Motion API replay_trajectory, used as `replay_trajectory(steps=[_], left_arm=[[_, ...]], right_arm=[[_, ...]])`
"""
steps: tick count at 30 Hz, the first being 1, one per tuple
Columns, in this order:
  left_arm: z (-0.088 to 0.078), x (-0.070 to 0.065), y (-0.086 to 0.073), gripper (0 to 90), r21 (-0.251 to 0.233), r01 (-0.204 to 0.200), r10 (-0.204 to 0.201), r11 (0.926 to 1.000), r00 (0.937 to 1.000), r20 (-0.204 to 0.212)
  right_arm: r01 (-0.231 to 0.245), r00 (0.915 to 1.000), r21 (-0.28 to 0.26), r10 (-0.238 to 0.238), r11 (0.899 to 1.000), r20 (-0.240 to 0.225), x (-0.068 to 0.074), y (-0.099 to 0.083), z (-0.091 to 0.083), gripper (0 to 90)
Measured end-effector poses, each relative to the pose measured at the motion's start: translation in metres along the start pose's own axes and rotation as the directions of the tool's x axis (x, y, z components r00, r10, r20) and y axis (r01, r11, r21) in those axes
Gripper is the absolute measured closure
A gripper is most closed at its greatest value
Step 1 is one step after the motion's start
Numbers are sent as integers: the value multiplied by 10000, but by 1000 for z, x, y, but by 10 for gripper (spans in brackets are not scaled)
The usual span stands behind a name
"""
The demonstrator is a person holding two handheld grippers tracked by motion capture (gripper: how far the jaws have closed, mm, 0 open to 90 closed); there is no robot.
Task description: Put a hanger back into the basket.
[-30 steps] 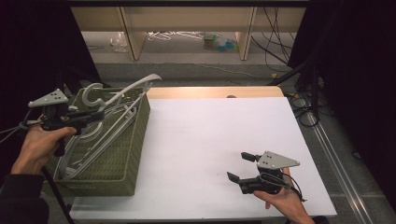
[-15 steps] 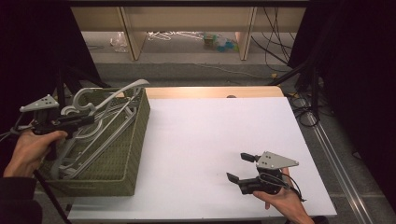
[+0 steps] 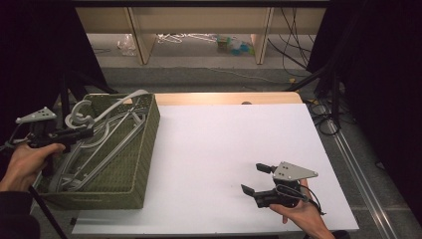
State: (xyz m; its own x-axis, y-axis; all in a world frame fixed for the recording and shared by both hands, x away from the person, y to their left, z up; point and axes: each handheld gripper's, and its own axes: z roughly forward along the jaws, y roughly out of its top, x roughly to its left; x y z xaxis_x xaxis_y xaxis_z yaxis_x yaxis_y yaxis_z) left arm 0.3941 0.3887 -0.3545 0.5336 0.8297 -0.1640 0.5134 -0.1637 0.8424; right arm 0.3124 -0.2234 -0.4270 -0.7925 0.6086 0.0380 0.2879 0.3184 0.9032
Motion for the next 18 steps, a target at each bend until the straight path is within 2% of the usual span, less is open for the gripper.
replay_trajectory(steps=[4, 5, 7, 8, 11, 13, 18], left_arm=[[8, 2, -3, 792, 257, 122, -122, 9996, 9999, 1], [11, 2, -4, 792, 418, 102, -101, 9991, 9999, -25], [15, 3, -5, 793, 549, 179, -185, 9983, 9998, 93], [16, 2, -6, 792, 589, 248, -258, 9980, 9995, 156], [19, 2, -8, 793, 610, 351, -368, 9975, 9990, 264], [23, 2, -11, 794, 657, 442, -468, 9969, 9982, 380], [34, 3, -14, 791, 946, 710, -740, 9930, 9969, 278]], right_arm=[[22, 10000, 7, -22, 10000, -11, 0, 0, 0, 162], [-24, 9999, -339, 18, 9994, -167, 0, -1, 3, 162], [4, 10000, -215, -5, 9998, -65, 0, 0, 2, 162], [-8, 9999, -361, 3, 9993, -135, 0, -1, 3, 162], [-27, 9999, -333, 22, 9994, -153, 0, -1, 3, 162], [8, 10000, 32, -8, 10000, -88, 0, 0, 1, 162], [26, 9998, -88, -28, 10000, -179, 0, -1, 2, 162]])
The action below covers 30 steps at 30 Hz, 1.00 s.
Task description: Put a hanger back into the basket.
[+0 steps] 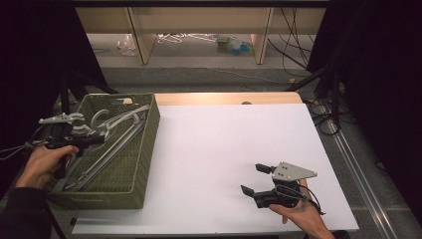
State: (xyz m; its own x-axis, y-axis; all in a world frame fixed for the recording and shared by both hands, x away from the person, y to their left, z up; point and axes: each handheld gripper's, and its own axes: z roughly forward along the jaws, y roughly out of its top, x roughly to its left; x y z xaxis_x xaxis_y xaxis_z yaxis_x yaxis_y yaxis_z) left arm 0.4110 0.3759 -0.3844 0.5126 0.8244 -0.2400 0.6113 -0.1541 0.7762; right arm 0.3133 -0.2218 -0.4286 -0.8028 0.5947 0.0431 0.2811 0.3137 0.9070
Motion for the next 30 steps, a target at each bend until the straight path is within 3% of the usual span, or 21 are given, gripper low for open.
replay_trajectory(steps=[2, 4, 5, 6, 8, 11, 12, 13, 14, 15, 16, 17, 19, 20, 21, 22, 25, 26, 27, 29, 30], left_arm=[[1, 1, 0, 788, 6, 167, -167, 9999, 9998, -128], [5, 5, -2, 774, 375, 283, -252, 9989, 9964, -805], [6, 7, -4, 771, 450, 360, -316, 9983, 9951, -936], [6, 7, -4, 767, 450, 360, -316, 9983, 9951, -936], [7, 12, -9, 760, 249, 569, -527, 9981, 9878, -1467], [6, 14, -10, 755, 200, 689, -644, 9974, 9827, -1735], [7, 16, -11, 752, 214, 754, -691, 9969, 9746, -2132], [7, 16, -11, 750, 214, 754, -691, 9969, 9746, -2132], [8, 18, -11, 747, 273, 917, -816, 9954, 9626, -2582], [8, 18, -11, 745, 273, 917, -816, 9954, 9626, -2582], [8, 22, -12, 742, 787, 718, -457, 9943, 9548, -2937], [8, 22, -12, 739, 787, 718, -457, 9943, 9548, -2937], [9, 23, -12, 739, 1008, 708, -358, 9924, 9487, -3140], [11, 23, -14, 734, 1090, 792, -376, 9909, 9395, -3405], [11, 23, -14, 708, 1090, 792, -376, 9909, 9395, -3405], [11, 24, -14, 694, 1145, 931, -462, 9890, 9323, -3587], [10, 24, -16, 671, 1062, 1006, -556, 9892, 9299, -3637], [7, 22, -16, 649, 969, 987, -554, 9904, 9250, -3760], [7, 22, -16, 617, 969, 987, -554, 9904, 9250, -3760], [4, 19, -15, 581, 604, 1123, -794, 9918, 9145, -3967], [2, 16, -14, 555, 427, 1077, -820, 9933, 9137, -3981]], right_arm=[[-29, 10000, -86, 30, 10000, 29, 0, 0, 1, 162], [-29, 10000, -6, 29, 10000, 69, -1, -1, 1, 162], [-41, 10000, -6, 41, 10000, 76, -1, 0, 1, 162], [-15, 10000, -46, 15, 10000, 76, -1, 0, 1, 162], [-47, 10000, -194, 47, 9998, -11, -1, 0, 1, 163], [9, 9999, 107, -11, 9999, 150, 0, 1, -2, 162], [3, 10000, -89, -2, 10000, 86, 0, 1, -1, 163], [-5, 10000, -72, 5, 10000, 66, -1, 1, -1, 163], [-21, 10000, -50, 21, 10000, 36, -1, 1, -1, 163], [-21, 10000, -50, 21, 10000, 36, -1, 1, -1, 163], [-6, 10000, -65, 7, 10000, 76, -2, 1, 0, 163], [-6, 10000, -65, 7, 10000, 76, -2, 1, 0, 163], [-47, 10000, -96, 47, 9999, 69, -1, 0, 0, 162], [-42, 10000, -58, 42, 10000, 87, -1, 1, -1, 163], [-32, 10000, -57, 32, 10000, 23, -1, 1, -1, 162], [-31, 10000, -52, 31, 10000, 27, -1, 1, -1, 163], [-43, 10000, -51, 43, 10000, 57, -1, 1, -1, 163], [-7, 9999, -120, 9, 9999, 105, -1, 0, 1, 162], [-7, 9999, -120, 9, 9999, 105, -1, 0, 1, 162], [-13, 10000, -60, 13, 10000, 91, -1, 0, 0, 163], [-2, 10000, -116, 3, 9999, 100, -1, 0, 1, 163]])
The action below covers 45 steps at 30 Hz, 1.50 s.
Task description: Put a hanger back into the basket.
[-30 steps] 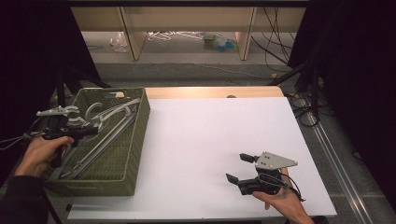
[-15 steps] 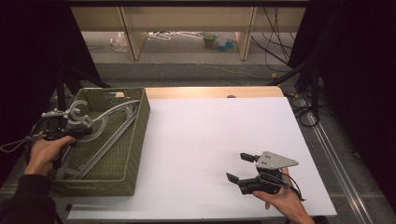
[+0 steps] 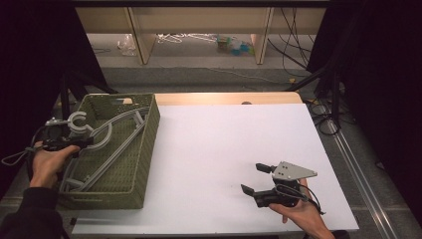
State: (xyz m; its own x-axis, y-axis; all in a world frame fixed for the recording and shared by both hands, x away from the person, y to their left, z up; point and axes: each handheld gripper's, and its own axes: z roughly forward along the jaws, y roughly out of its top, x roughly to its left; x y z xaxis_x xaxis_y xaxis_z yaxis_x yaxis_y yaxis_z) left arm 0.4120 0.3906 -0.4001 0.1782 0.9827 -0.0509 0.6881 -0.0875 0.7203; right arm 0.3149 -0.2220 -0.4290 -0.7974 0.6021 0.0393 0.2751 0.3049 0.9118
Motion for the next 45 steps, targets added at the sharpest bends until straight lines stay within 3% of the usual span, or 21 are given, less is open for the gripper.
replay_trajectory(steps=[3, 6, 10, 11, 13, 18, 19, 21, 27, 29, 31, 33, 34, 35, 36, 37, 38, 39, 40, 41, 45], left_arm=[[-8, -8, 1, 474, -272, -50, 51, 9996, 10000, 5], [-16, -21, 2, 418, -813, 335, -316, 9961, 9992, 237], [-31, -40, 4, 394, -1326, -38, 114, 9912, 9984, 560], [-36, -50, 4, 367, -1601, 19, 91, 9871, 9977, 679], [-39, -55, 5, 356, -1717, 3, 136, 9851, 9967, 798], [-50, -85, 3, 332, -2127, -306, 630, 9766, 9871, 1472], [-50, -85, 3, 329, -2127, -306, 630, 9766, 9871, 1472], [-51, -96, 2, 324, -2229, -366, 760, 9741, 9824, 1707], [-53, -127, -3, 309, -2567, -576, 1197, 9648, 9650, 2333], [-55, -139, -4, 296, -2613, -811, 1477, 9619, 9578, 2466], [-55, -155, -5, 292, -2736, -955, 1733, 9571, 9454, 2762], [-56, -161, -5, 287, -2717, -946, 1727, 9577, 9443, 2801], [-55, -170, -6, 279, -2730, -1000, 1853, 9568, 9334, 3073], [-54, -175, -7, 271, -2744, -1040, 1928, 9560, 9275, 3201], [-54, -175, -7, 268, -2744, -1040, 1928, 9560, 9275, 3201], [-53, -185, -8, 268, -2887, -1264, 2236, 9490, 9156, 3341], [-53, -185, -8, 265, -2887, -1264, 2236, 9490, 9156, 3341], [-52, -189, -9, 265, -2914, -1250, 2269, 9484, 9096, 3481], [-52, -197, -11, 251, -2950, -1389, 2462, 9454, 8972, 3665], [-52, -197, -11, 249, -2950, -1389, 2462, 9454, 8972, 3665], [-50, -211, -15, 242, -3129, -1482, 2685, 9381, 8820, 3872]], right_arm=[[6, 10000, -6, -6, 10000, -9, 0, 0, 0, 163], [-60, 10000, 60, 60, 10000, -6, 0, 1, -2, 163], [-51, 10000, 11, 51, 10000, 18, 0, 1, -1, 163], [-77, 10000, -3, 77, 10000, 44, 0, 0, -1, 163], [-256, 9996, -72, 255, 9996, -124, 0, 0, 1, 163], [-116, 9999, -134, 117, 9998, 60, -1, -1, 1, 163], [-116, 9999, -134, 117, 9998, 60, -1, -1, 1, 163], [-89, 9998, 218, 85, 9997, 180, -1, 0, -1, 163], [-117, 9999, 0, 117, 9999, 49, -1, -1, 0, 163], [-139, 9999, 13, 139, 9999, 80, -1, -1, 0, 163], [-136, 9998, -40, 137, 9999, 136, -1, -1, 0, 163], [-154, 9998, -52, 155, 9999, 122, -1, -1, 0, 163], [-108, 9999, -35, 109, 9999, 109, -2, -1, -1, 163], [-237, 9997, 45, 237, 9997, 107, -1, -1, -1, 163], [-237, 9997, 45, 237, 9997, 107, -1, -1, -1, 163], [-131, 9998, -36, 132, 9999, 176, -2, -1, -1, 163], [-131, 9998, -36, 132, 9999, 176, -2, -1, -1, 163], [-126, 9998, -30, 126, 9999, 176, -2, -1, -1, 162], [-146, 9997, -24, 147, 9999, 169, -2, -1, -1, 163], [-146, 9997, -24, 147, 9999, 169, -2, -1, -1, 163], [-145, 9997, -53, 146, 9999, 191, -2, -1, -1, 162]])
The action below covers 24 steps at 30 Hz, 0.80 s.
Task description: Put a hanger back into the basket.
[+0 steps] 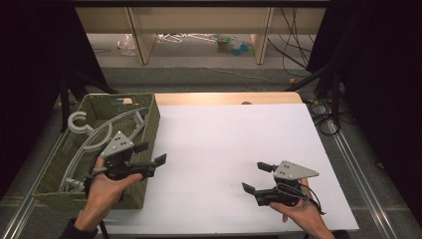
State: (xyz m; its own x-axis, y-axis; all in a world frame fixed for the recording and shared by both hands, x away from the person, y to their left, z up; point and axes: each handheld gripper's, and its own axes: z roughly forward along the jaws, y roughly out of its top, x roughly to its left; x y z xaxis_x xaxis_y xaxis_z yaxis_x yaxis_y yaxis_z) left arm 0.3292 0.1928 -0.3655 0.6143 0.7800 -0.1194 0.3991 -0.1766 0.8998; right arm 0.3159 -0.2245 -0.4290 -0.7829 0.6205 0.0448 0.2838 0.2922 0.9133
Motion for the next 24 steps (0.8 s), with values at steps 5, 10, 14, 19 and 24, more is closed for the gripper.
replay_trajectory(steps=[5, 10, 14, 19, 24], left_arm=[[7, -7, -5, 247, 74, -76, 75, 9999, 9999, 130], [11, -11, -10, 247, -60, -67, 69, 10000, 9997, 242], [15, -18, -12, 247, -110, -274, 278, 9996, 9989, 369], [18, -26, -17, 239, -329, -437, 455, 9985, 9974, 558], [24, -36, -26, 231, -312, -570, 593, 9979, 9953, 765]], right_arm=[[-30, 10000, 7, 30, 10000, 2, 0, 0, 0, 162], [6, 10000, -17, -6, 10000, -59, 0, 0, 0, 162], [-143, 9998, -85, 142, 9999, -121, 0, -1, 1, 162], [-138, 9999, 19, 139, 9999, -95, 0, -1, 0, 160], [-128, 9999, -37, 128, 9999, -49, 0, -3, 1, 161]])
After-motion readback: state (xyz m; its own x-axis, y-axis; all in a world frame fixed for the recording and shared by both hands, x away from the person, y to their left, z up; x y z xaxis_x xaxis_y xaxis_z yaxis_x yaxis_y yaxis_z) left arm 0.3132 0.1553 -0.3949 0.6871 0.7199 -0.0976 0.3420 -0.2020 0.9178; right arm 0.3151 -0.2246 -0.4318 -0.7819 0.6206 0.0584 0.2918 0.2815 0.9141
